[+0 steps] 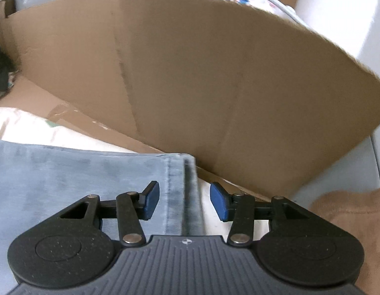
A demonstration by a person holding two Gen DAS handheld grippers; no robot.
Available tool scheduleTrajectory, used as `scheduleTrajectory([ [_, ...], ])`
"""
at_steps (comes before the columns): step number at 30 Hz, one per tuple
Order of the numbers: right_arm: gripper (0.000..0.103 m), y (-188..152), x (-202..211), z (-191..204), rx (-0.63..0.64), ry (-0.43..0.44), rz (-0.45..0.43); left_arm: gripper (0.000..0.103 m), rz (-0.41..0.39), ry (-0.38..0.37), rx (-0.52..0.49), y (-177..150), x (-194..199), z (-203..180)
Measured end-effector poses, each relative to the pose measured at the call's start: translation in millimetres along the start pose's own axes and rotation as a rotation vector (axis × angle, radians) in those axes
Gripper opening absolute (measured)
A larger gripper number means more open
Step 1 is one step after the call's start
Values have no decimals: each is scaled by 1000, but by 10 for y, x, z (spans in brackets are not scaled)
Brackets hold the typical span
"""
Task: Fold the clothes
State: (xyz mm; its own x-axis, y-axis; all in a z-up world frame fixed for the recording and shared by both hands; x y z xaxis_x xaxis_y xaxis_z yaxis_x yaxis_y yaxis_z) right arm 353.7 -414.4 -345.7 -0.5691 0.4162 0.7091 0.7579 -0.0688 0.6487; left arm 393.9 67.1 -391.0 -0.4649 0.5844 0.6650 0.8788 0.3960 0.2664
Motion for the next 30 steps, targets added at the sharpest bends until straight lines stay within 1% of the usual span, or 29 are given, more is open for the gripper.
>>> scheduleTrajectory([
  [3, 50, 1, -42, 35, -5, 18, -14, 43, 4, 8, -3, -48, -83, -54],
  [7, 48, 41, -132, 185, 24, 49, -15, 43, 7, 20, 9, -94, -194, -93],
  [11, 48, 91, -318, 265, 33, 30, 11, 45, 6, 27, 13, -135, -324, -173],
  [16, 44, 93, -482, 319, 34, 31, 38, 46, 6, 35, 15, -197, -476, -282],
  [18, 22, 94, -509, 320, 29, 24, 43, 46, 7, 35, 14, -229, -527, -333],
  [19, 19, 96, -506, 308, 25, 15, 40, 46, 7, 35, 13, -245, -542, -353],
  [23, 17, 87, -444, 267, 29, 9, 16, 46, 11, 32, 11, -336, -608, -438],
  [28, 16, 96, -326, 171, 25, -21, -19, 46, 11, 32, 13, -451, -633, -503],
  [29, 15, 100, -312, 162, 28, -28, -28, 46, 10, 31, 15, -470, -638, -516],
  [30, 9, 109, -302, 156, 30, -36, -35, 46, 9, 30, 16, -490, -648, -535],
])
Point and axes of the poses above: each gripper's, at about its wrist camera, not at the fingertips, and x roughly against the way its jaws point, z to its left, y to its top, the point moved 7 cm from there along -x, roughly the way its jaws point, and after that the axes turned 12 degrees about -y, right-handed, at the moved point
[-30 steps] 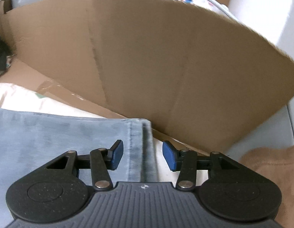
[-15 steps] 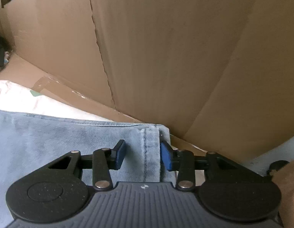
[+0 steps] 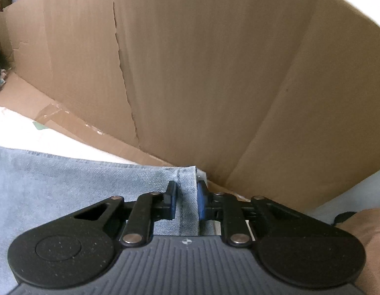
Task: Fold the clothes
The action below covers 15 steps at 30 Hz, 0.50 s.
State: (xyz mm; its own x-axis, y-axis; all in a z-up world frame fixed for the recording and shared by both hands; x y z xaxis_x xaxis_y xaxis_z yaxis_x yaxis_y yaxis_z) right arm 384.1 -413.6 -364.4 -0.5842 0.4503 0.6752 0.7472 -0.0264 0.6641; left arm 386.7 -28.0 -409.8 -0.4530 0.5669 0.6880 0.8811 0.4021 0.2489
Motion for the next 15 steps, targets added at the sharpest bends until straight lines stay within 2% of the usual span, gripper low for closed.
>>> scheduleTrajectory([
  [9, 9, 189, 53, -88, -13, -71, -47, 46, 0, -14, 0, -131, -206, -255],
  [12, 9, 264, -1, -149, -31, -89, -32, 46, 4, -15, -9, -184, -279, -345],
  [15, 9, 255, -94, -81, 3, -82, -12, 46, 7, -9, -13, -236, -364, -413],
])
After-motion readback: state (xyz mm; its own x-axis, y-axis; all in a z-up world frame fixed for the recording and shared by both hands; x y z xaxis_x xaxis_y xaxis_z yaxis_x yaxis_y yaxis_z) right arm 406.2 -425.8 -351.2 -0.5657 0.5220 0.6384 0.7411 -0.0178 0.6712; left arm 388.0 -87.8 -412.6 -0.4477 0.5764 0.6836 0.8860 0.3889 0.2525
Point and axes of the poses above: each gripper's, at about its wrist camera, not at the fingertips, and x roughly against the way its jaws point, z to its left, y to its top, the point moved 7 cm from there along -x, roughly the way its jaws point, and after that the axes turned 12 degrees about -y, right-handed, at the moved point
